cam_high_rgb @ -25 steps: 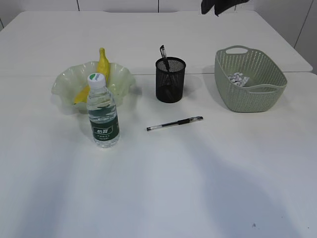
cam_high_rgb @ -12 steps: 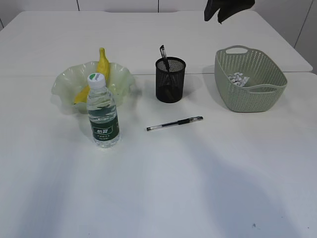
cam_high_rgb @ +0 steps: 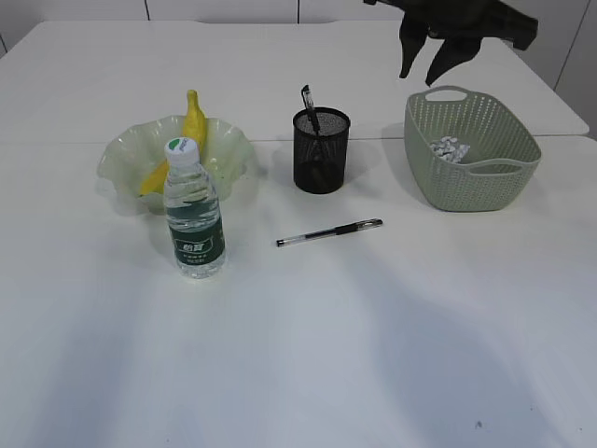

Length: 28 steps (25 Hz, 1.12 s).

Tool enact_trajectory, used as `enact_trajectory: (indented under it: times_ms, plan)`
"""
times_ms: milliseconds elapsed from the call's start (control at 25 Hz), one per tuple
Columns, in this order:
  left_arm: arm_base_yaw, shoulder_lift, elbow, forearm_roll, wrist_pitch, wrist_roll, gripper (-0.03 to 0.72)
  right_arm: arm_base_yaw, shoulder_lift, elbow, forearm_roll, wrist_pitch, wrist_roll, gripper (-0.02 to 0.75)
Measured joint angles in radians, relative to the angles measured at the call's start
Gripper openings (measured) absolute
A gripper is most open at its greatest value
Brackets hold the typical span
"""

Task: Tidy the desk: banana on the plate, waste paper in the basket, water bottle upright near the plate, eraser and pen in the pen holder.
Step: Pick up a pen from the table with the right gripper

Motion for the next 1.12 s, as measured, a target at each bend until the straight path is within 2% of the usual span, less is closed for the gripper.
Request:
enact_trajectory:
  times_ms: [440,880,1120]
  plan:
    - [0.0,-0.014,0.0,-0.002,-0.002,0.0,0.465,0.0,0.045,0.0,0.039,0.0,0.184,0.218]
    - [0.0,-0.016,0.0,-0.002,-0.002,0.0,0.465,0.0,0.053,0.0,-0.005,0.0,0.361,0.218]
    - [0.0,-0.016,0.0,-0.002,-0.002,0.0,0.465,0.0,0.135,0.0,0.081,0.0,0.406,0.219]
